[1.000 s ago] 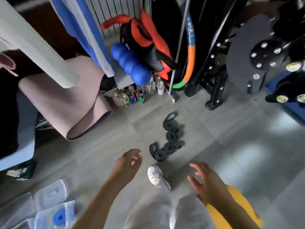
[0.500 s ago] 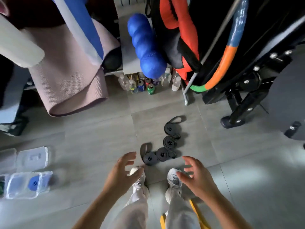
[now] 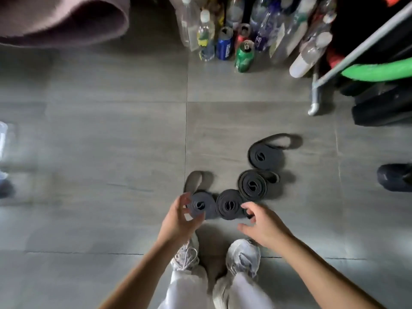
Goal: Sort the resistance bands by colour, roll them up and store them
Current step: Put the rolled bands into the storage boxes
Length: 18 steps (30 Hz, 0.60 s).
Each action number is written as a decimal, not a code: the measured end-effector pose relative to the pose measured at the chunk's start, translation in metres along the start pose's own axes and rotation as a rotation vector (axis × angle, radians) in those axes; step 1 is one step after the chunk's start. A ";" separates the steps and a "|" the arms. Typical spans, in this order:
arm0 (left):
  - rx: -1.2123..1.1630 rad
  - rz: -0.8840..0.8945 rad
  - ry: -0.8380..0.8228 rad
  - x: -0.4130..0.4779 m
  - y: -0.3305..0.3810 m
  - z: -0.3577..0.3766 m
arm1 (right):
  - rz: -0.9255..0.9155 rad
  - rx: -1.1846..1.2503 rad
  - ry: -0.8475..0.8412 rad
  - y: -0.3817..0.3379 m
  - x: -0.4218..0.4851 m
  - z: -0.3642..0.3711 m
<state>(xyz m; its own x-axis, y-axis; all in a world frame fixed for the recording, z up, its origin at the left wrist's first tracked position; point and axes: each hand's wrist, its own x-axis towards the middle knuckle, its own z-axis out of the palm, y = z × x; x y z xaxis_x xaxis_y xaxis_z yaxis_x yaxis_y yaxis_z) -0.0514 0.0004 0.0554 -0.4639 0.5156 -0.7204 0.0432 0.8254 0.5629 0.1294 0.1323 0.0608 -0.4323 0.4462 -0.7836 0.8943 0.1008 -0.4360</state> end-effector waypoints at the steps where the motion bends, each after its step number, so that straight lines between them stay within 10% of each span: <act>1: 0.030 -0.014 -0.007 0.019 -0.019 0.010 | -0.028 -0.032 -0.014 0.005 0.021 0.013; 12: 0.184 -0.373 0.059 0.137 -0.155 0.080 | -0.061 -0.308 0.047 0.015 0.182 0.116; 18: -0.190 -0.294 0.123 0.134 -0.146 0.082 | 0.015 -0.116 0.150 0.010 0.174 0.147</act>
<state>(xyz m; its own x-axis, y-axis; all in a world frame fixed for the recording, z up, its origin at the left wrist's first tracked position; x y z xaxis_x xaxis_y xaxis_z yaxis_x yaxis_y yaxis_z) -0.0473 -0.0320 -0.1567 -0.5355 0.2216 -0.8149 -0.2676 0.8707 0.4126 0.0463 0.0803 -0.1456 -0.4043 0.5753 -0.7110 0.9116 0.1907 -0.3641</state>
